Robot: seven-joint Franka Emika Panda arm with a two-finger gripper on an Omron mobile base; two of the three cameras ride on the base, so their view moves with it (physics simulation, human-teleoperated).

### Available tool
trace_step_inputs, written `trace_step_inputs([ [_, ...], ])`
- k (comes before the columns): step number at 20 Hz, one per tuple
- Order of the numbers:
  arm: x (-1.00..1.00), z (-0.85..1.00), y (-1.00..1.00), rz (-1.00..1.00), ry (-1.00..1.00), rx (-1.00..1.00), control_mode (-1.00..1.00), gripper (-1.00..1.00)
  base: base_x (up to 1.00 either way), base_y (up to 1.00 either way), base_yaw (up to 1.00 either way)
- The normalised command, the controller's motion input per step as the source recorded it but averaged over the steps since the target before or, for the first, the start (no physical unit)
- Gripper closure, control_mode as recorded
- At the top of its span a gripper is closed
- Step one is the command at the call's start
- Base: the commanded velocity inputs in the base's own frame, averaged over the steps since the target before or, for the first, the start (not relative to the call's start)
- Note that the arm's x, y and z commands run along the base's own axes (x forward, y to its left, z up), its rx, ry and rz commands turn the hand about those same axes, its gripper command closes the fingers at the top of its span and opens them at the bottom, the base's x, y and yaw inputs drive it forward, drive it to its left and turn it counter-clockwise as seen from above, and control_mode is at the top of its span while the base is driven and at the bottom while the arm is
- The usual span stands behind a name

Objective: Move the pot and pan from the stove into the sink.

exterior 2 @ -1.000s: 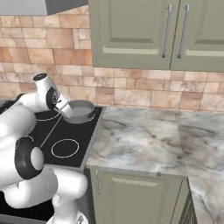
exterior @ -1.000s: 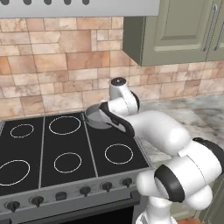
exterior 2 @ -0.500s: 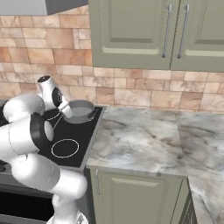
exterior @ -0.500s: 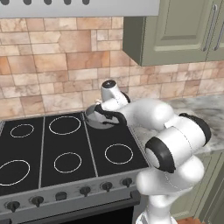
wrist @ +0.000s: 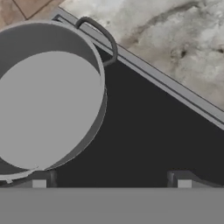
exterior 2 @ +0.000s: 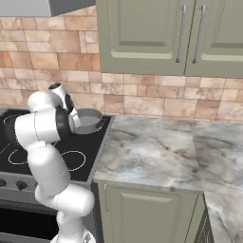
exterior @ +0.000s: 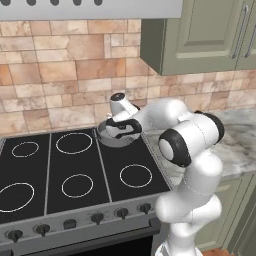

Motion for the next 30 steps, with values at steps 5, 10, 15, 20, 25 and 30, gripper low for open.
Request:
trace_step_inputs([
  [5,0.48,-0.34,0.00,-0.10,0.09,0.02,-1.00,-1.00,0.00,0.00,0.00],
  [10,0.43,-0.33,0.00,-0.10,0.07,0.00,-1.00,-1.00,0.00,0.00,0.00],
  [15,0.30,-0.29,0.00,-0.07,0.03,0.00,-1.00,-1.00,0.00,0.00,0.00],
  [20,0.18,-0.34,0.00,-0.04,0.02,-0.01,-1.00,-1.00,0.00,0.00,0.00],
  [25,0.02,-0.36,-0.02,0.00,0.01,-0.01,-1.00,-1.00,0.00,0.00,0.00],
  [30,-0.01,-0.40,-0.05,0.00,0.04,-0.02,-1.00,-1.00,0.00,0.00,0.00],
])
